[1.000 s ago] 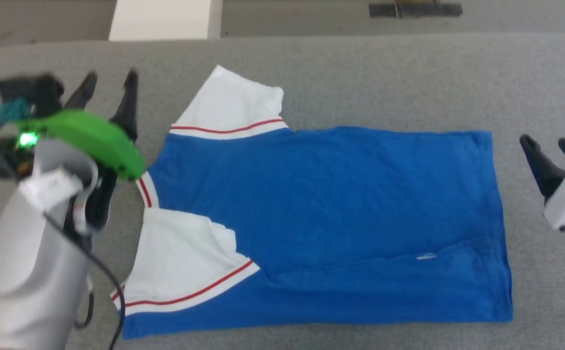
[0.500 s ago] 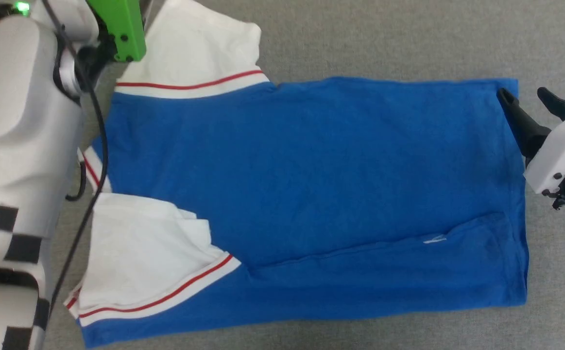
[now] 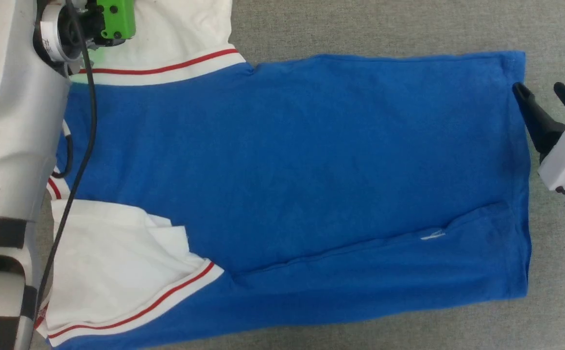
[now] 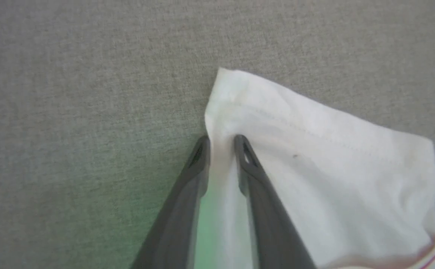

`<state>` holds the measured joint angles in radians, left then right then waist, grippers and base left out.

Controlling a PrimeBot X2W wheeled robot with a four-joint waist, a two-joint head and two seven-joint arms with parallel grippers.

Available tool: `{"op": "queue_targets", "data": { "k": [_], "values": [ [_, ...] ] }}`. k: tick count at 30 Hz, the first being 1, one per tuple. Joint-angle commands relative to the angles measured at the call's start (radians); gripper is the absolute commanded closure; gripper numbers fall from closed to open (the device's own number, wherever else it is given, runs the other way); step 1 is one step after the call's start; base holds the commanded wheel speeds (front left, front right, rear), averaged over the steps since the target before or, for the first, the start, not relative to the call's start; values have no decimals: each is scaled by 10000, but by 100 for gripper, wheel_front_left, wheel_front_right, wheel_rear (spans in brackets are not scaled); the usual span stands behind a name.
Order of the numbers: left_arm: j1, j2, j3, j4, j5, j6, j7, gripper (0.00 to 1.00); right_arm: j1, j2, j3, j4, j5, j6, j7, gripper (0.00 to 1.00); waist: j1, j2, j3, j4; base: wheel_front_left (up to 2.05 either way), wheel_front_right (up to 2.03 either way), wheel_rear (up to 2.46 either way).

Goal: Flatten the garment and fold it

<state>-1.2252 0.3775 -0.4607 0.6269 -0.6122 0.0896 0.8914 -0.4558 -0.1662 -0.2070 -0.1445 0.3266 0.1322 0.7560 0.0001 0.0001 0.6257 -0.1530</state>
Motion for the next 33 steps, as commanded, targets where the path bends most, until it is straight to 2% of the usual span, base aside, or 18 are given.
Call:
{"op": "queue_targets", "data": {
  "k": [1, 7, 9, 12, 14, 18, 25, 26, 27, 28, 33],
  "values": [
    [865, -151, -27, 136, -303, -10, -112, 100, -216, -70, -73, -65, 63, -15, -66, 0, -1, -1, -117, 126, 0, 0, 0],
    [1264, -92, 1028, -1278, -1037, -508, -2202, 100, -634, -420, -148, 23, 46, -15, 186, 0, -1, -1, -384, 323, 0, 0, 0],
    [1548, 19, 1228, -1869, -1116, -682, -2772, 100, -852, -681, -60, 256, -68, -15, 544, 0, -1, -1, -435, 401, 0, 0, 0],
    [2117, 227, 1396, -2789, -1067, -685, -3365, 100, -1208, -1032, 12, 731, -342, -15, 1391, 0, -1, -1, -457, 551, 0, 0, 0],
    [2505, 312, 1493, -3375, -1046, -608, -3650, 100, -1385, -1263, 220, 1026, -524, -15, 2032, 0, -1, -1, -438, 653, 0, 0, 0],
    [3174, 347, 1602, -4231, -1172, -488, -3842, 100, -1734, -1470, 661, 1429, -650, -15, 2633, 0, -1, -1, -339, 823, 0, 0, 0],
    [3698, 377, 1616, -4942, -1280, -337, -3841, 100, -1980, -1516, 1360, 2246, -708, -15, 2861, 0, -1, -1, -195, 939, 0, 0, 0],
    [3731, 381, 1611, -5004, -1297, -339, -3836, 100, -1980, -1512, 1409, 2375, -673, -15, 2956, 52, -1, -1, -194, 942, 0, 0, 0],
    [3754, 386, 1608, -5041, -1303, -344, -3846, 100, -1988, -1515, 1442, 2439, -641, -15, 2989, 84, -1, -1, -204, 943, 0, 0, 0],
    [3780, 401, 1602, -5079, -1288, -368, -3899, 100, -2007, -1508, 1442, 2493, -598, -15, 2987, 100, -1, -1, -240, 936, 0, 0, 0],
    [3900, 442, 1633, -5223, -1264, -591, -4333, 100, -2153, -1393, 1061, 2341, -452, -15, 2311, 100, -1, -1, -665, 891, 0, 0, 0]
  ]
}}
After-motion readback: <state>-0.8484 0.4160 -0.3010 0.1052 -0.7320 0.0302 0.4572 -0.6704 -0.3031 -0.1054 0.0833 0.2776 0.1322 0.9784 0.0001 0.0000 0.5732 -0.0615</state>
